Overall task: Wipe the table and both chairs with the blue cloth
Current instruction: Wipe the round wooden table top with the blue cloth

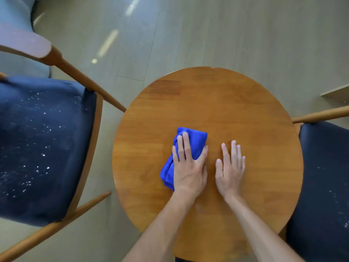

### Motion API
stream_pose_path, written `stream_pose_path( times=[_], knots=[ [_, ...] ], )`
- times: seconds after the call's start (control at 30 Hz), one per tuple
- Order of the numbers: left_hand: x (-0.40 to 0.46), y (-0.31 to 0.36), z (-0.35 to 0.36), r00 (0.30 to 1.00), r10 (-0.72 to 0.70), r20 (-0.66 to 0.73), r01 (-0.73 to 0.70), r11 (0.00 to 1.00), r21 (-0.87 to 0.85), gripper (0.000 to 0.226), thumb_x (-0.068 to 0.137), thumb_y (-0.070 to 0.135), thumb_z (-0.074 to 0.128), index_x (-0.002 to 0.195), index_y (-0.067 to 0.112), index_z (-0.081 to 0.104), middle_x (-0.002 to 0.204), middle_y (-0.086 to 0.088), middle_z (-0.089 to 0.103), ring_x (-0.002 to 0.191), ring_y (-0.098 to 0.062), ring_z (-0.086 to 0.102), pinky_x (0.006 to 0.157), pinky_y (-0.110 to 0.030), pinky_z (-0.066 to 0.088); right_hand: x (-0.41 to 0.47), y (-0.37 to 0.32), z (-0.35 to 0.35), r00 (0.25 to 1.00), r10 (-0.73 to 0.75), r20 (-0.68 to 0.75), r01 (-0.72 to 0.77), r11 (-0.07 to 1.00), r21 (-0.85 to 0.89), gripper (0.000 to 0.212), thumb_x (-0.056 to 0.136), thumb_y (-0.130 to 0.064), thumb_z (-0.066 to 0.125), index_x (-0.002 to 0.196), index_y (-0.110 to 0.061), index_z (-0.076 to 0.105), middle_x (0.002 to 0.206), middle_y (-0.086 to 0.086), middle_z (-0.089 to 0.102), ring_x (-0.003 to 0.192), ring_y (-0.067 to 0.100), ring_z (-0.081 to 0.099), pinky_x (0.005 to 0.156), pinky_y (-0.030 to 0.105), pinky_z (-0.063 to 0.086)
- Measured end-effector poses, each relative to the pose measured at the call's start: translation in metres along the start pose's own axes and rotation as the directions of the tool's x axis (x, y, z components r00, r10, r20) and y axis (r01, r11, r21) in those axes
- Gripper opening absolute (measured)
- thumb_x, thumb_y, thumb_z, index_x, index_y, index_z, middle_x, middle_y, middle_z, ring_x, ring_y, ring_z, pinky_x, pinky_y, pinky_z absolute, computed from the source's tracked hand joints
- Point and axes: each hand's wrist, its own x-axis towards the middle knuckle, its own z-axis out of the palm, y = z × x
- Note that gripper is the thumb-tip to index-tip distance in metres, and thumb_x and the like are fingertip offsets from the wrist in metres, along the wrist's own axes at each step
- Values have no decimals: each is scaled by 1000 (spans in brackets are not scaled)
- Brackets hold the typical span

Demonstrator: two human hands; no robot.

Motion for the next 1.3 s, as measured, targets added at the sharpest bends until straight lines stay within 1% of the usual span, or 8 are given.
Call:
stream_pose_path(
  times=[0.1, 0.2, 0.37, 0.53, 0.73, 0.87, 1.1, 1.3],
  knots=[
    [-25, -9, 7, 990, 129, -54, -129, 992, -3, 61, 67, 9, 50, 124, 28, 56, 152, -31, 23, 143, -44, 20, 109, -57, 32, -2, -1, 2, 1000, 2, -22, -2, 1000, -23, 54, 91, -30, 30, 141, -16, 44, 155, 9, 28, 144, 21, 19, 115, 38, 8],
    [-33, -46, -4, 974, 225, -37, -225, 974, 27, 72, 58, 10, 59, 126, 32, 54, 151, -29, 26, 142, -42, 23, 106, -57, 35, -4, 7, -1, 998, -55, -5, 55, 997, -55, 54, 92, -30, 28, 142, -18, 42, 157, 6, 25, 145, 20, 18, 116, 37, 7],
    [52, -146, -56, 994, -18, -109, 21, 999, 33, 59, 73, 22, 61, 131, 28, 53, 155, -29, 10, 141, -48, 14, 102, -56, 34, -4, 4, 3, 998, -58, -39, 54, 993, -101, 53, 93, -28, 28, 144, -19, 39, 157, 6, 23, 146, 21, 17, 117, 36, 5],
    [43, -160, -61, 989, -19, -145, 30, 997, 76, 60, 77, 25, 56, 136, 29, 50, 158, -23, 5, 144, -42, 9, 102, -54, 35, -5, 5, 3, 997, -62, -45, 56, 991, -123, 52, 94, -27, 29, 145, -19, 37, 158, 6, 22, 146, 21, 17, 117, 36, 6],
    [-123, -103, -7, 960, 269, -79, -270, 963, -1, 60, 73, 20, 66, 132, 32, 58, 153, -25, 25, 142, -44, 22, 103, -58, 36, -6, 3, 3, 997, -62, -46, 54, 987, -150, 52, 94, -27, 28, 145, -19, 37, 158, 7, 22, 146, 22, 17, 117, 40, 10],
    [-122, -131, -14, 884, 467, 19, -467, 884, -22, 55, 78, 28, 64, 131, 37, 57, 150, -22, 30, 140, -39, 31, 102, -55, 39, -6, 4, 4, 996, -68, -63, 57, 986, -156, 53, 94, -28, 28, 145, -18, 37, 158, 7, 23, 146, 22, 18, 116, 41, 11],
    [-4, -197, -64, 962, 232, -147, -217, 970, 112, 48, 81, 21, 60, 129, 22, 61, 152, -29, 23, 142, -43, 21, 107, -51, 32, -7, 6, 8, 989, -101, -104, 83, 982, -167, 52, 94, -25, 30, 145, -17, 36, 157, 10, 23, 145, 24, 19, 116, 42, 13],
    [-134, -124, -8, 958, 247, -146, -244, 969, 33, 57, 73, 16, 67, 129, 25, 61, 150, -29, 28, 141, -46, 22, 104, -62, 32, -7, 7, 9, 988, -107, -110, 90, 984, -152, 51, 95, -24, 32, 145, -17, 35, 157, 10, 23, 145, 24, 19, 116, 43, 13]
  ],
)
